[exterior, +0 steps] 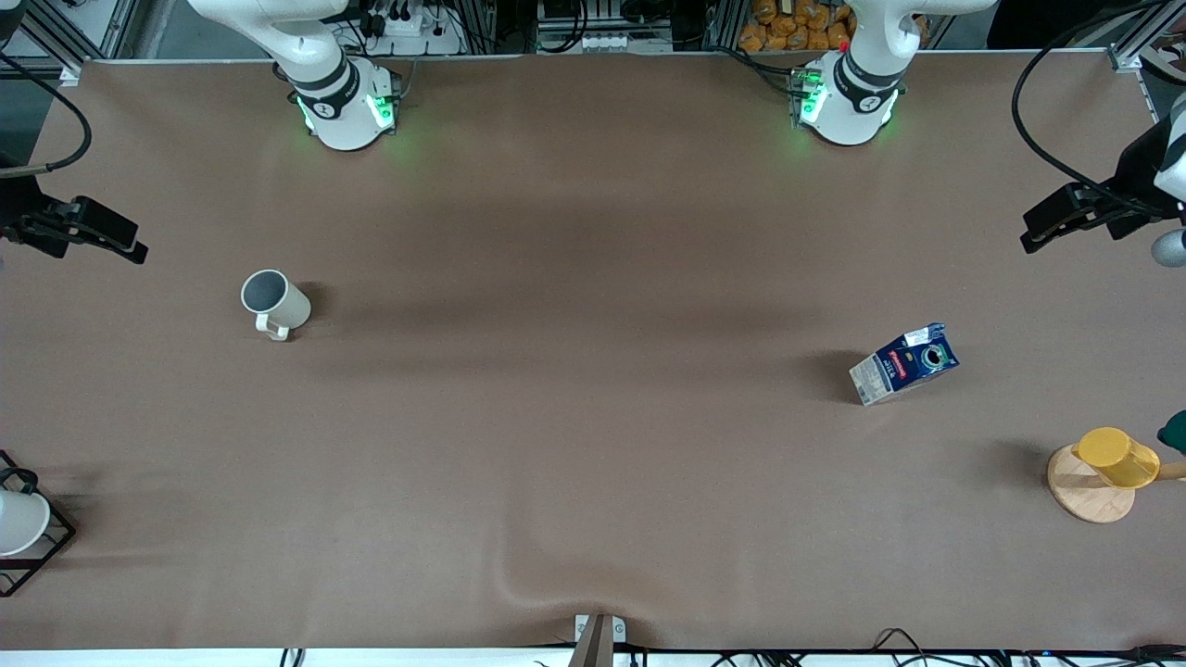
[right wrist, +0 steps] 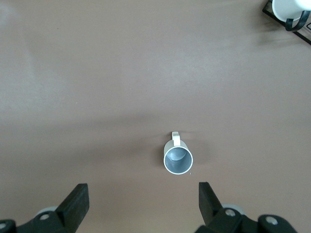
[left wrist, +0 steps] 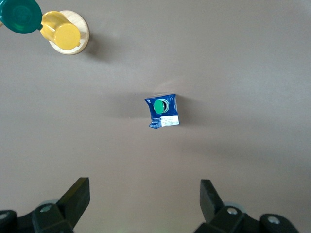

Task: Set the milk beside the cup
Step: 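Reach the left gripper to the milk carton while the right gripper reaches the mug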

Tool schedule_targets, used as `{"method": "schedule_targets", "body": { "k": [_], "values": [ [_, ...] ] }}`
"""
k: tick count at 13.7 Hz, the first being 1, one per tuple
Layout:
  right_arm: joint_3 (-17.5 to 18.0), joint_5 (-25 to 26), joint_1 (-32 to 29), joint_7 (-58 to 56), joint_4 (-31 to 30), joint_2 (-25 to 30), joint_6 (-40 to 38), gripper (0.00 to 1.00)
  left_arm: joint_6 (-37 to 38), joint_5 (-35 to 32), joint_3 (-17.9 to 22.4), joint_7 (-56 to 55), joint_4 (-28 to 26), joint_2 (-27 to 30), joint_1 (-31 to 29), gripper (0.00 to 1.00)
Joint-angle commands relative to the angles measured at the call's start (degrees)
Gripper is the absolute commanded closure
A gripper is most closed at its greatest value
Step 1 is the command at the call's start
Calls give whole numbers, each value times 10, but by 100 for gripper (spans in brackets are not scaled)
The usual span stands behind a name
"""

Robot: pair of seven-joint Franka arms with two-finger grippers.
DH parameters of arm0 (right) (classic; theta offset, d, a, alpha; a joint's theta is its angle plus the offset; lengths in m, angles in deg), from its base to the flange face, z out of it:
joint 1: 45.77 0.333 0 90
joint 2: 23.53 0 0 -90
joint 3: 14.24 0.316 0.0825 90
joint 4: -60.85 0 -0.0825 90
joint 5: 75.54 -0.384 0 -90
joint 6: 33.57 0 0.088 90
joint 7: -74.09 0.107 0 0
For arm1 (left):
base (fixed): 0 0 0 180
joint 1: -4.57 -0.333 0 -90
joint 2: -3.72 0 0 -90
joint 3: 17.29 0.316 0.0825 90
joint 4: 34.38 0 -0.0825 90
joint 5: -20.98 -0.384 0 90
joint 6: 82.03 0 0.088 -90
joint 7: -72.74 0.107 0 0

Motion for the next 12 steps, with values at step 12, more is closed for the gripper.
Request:
{"method": "schedule_targets", "body": {
  "k": [12],
  "values": [
    [4, 26, 34, 16, -50, 9, 19, 0, -201, -2, -4, -15, -141, -59, -8, 0]
  ]
}}
